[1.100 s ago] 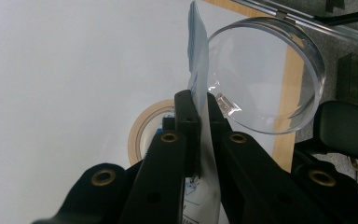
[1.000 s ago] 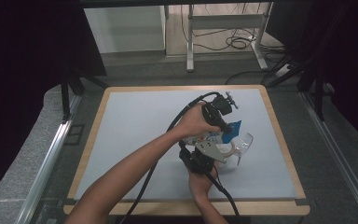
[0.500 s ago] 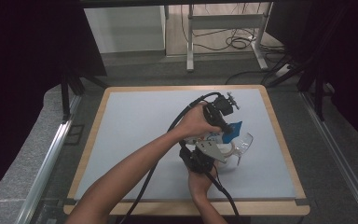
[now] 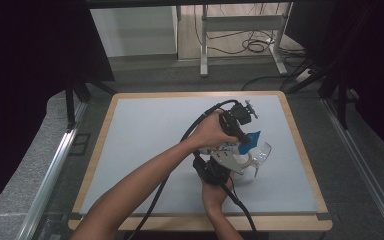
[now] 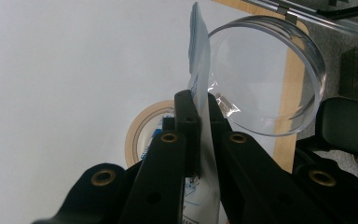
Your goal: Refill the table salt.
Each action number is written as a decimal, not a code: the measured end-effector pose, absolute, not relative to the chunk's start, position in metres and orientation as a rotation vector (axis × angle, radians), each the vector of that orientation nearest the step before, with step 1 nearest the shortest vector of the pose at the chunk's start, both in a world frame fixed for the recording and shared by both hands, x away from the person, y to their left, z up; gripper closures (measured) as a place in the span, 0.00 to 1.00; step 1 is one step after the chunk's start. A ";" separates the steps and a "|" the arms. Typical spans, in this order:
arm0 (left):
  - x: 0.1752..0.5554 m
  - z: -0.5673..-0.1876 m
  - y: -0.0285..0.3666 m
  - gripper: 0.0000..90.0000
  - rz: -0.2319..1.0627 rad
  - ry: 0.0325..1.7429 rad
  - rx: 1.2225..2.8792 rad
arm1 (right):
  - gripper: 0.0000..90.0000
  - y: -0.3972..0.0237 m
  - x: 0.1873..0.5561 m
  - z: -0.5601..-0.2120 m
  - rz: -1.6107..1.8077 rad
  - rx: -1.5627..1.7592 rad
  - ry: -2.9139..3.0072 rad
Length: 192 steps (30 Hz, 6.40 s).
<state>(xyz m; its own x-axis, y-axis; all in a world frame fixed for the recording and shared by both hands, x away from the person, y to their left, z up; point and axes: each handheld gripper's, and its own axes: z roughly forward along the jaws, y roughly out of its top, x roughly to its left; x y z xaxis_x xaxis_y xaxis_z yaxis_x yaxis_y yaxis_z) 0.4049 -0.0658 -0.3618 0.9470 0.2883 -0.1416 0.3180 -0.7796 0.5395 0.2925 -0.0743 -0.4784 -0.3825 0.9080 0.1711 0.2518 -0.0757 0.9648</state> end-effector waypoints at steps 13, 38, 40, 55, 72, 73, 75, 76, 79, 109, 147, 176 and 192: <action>0.405 -0.363 -0.066 1.00 -0.075 0.430 2.510 | 0.58 -0.075 0.293 -0.478 1.483 1.259 1.639; 0.406 -0.364 -0.067 1.00 -0.085 0.426 2.512 | 0.58 -0.076 0.293 -0.478 1.478 1.258 1.643; 0.406 -0.364 -0.068 1.00 -0.082 0.425 2.518 | 0.58 -0.076 0.293 -0.478 1.484 1.264 1.642; 0.406 -0.367 -0.072 1.00 -0.088 0.417 2.530 | 0.58 -0.078 0.294 -0.479 1.481 1.280 1.633; 0.406 -0.369 -0.070 1.00 -0.093 0.425 2.524 | 0.58 -0.078 0.294 -0.480 1.471 1.268 1.640; 0.406 -0.368 -0.069 1.00 -0.093 0.426 2.524 | 0.58 -0.077 0.294 -0.480 1.470 1.265 1.641; 0.406 -0.368 -0.069 1.00 -0.091 0.425 2.523 | 0.59 -0.077 0.294 -0.480 1.471 1.261 1.641; 0.406 -0.368 -0.069 1.00 -0.090 0.425 2.523 | 0.59 -0.077 0.294 -0.480 1.470 1.256 1.641; 0.406 -0.368 -0.069 1.00 -0.089 0.428 2.525 | 0.59 -0.077 0.294 -0.480 1.471 1.254 1.641; 0.409 -0.377 -0.068 1.00 -0.089 0.440 2.534 | 0.59 -0.074 0.296 -0.488 1.480 1.281 1.642; 0.410 -0.366 -0.060 1.00 -0.079 0.450 2.500 | 0.56 -0.072 0.296 -0.491 1.506 1.261 1.641; 0.404 -0.362 -0.056 1.00 -0.089 0.436 2.483 | 0.52 -0.073 0.301 -0.499 1.388 1.212 1.732; 0.397 -0.354 -0.046 1.00 -0.115 0.427 2.449 | 0.44 -0.077 0.313 -0.511 1.307 1.240 1.824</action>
<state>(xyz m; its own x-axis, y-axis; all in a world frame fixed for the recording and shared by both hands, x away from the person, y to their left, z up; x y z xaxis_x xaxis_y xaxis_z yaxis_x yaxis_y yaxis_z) 0.3975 -0.0460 -0.3537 0.9433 0.2752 -0.1855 0.3311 -0.7417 0.5833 0.3129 -0.0772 -0.5108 -0.4076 0.9108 0.0648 0.3541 0.0922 0.9306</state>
